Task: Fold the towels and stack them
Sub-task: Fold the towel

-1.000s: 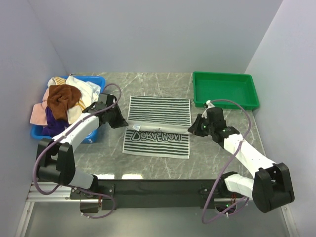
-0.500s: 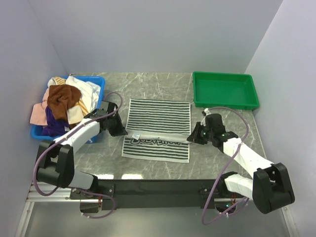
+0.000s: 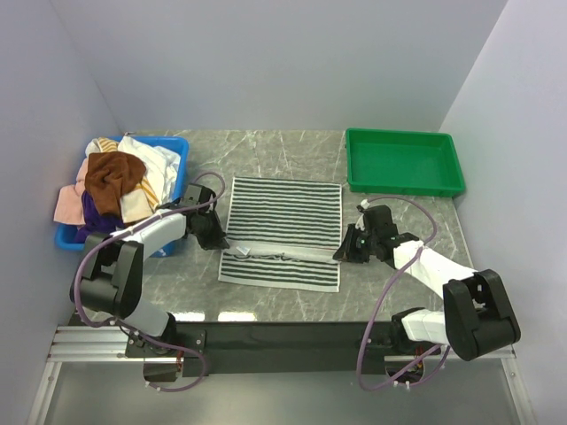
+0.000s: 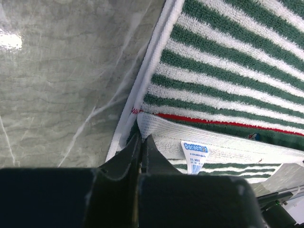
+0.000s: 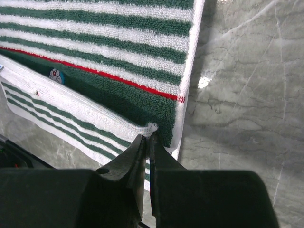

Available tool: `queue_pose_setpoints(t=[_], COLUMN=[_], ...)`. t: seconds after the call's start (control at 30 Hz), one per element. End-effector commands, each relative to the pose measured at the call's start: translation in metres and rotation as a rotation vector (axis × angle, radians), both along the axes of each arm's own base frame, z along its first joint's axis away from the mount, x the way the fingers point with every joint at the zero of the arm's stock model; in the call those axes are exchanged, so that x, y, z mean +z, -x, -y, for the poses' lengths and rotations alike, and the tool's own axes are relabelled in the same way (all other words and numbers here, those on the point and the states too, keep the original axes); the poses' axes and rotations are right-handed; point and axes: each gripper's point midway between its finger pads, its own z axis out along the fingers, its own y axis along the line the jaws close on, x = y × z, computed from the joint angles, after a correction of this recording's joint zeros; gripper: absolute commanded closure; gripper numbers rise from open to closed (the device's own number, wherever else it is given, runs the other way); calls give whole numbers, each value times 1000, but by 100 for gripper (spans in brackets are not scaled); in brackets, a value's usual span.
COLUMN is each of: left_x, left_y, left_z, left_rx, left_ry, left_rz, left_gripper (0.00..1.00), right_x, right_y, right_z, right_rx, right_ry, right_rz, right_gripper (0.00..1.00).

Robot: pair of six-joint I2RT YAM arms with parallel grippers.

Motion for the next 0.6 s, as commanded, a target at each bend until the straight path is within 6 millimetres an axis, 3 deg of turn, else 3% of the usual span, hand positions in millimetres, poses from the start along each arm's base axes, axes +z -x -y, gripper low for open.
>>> queue_pose_setpoints(t=[0.0,0.23,0.57], left_x=[-10,3,66], left_y=[-6,-12,-24], left_z=[-43,-42,-40], left_rx=[73,72,81], left_ry=[-188,-182,-151], left_rz=[23,53,192], left_gripper=[99,99,99], right_x=[-25,-15,35], right_y=[9,2,-4], right_z=[33,31,37], right_rx=[-50,-55,-71], right_ry=[159,148,154], right_rz=[-36,0,127], right_gripper=[100,100,100])
